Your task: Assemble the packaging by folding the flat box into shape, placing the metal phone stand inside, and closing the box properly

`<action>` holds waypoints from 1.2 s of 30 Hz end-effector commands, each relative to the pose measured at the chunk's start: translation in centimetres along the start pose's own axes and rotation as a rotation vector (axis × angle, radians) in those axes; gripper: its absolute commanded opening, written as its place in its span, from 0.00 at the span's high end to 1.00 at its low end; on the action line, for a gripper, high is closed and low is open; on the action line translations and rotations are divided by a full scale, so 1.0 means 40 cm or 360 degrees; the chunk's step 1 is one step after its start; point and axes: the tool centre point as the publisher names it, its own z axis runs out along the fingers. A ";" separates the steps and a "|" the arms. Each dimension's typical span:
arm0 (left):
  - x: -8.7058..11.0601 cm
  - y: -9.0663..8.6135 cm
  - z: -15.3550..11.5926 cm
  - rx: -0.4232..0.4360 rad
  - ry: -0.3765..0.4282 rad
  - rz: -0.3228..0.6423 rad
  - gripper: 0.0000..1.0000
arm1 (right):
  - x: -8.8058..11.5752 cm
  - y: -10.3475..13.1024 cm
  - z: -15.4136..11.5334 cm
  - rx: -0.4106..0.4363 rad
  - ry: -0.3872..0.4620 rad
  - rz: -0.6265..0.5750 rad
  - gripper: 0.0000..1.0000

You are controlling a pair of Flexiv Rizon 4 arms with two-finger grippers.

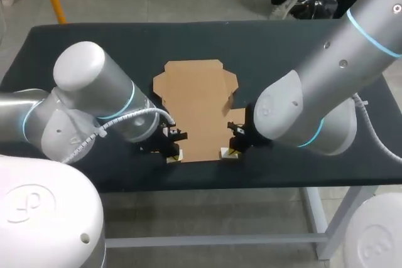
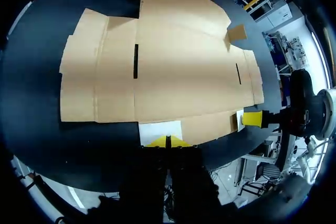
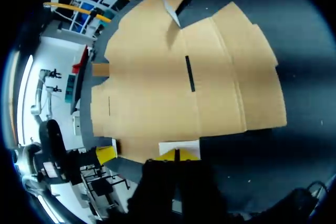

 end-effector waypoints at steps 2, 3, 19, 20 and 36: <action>-0.016 -0.002 -0.078 0.0016 0.0021 -0.0005 1.00 | -0.019 0.010 -0.074 0.0026 0.0198 0.0001 1.00; -0.018 -0.005 -0.089 0.0016 0.0026 -0.0008 1.00 | -0.021 0.012 -0.084 0.0023 0.0211 0.0003 1.00; -0.054 -0.036 -0.191 0.0003 0.0134 -0.0043 1.00 | -0.056 0.050 -0.186 0.0062 0.0501 0.0055 1.00; -0.057 -0.039 -0.196 -0.0007 0.0148 -0.0042 1.00 | -0.057 0.053 -0.191 0.0068 0.0516 0.0059 1.00; -0.111 -0.096 -0.259 -0.0083 0.0288 -0.0068 0.22 | -0.081 0.135 -0.267 0.0123 0.0680 0.0132 0.27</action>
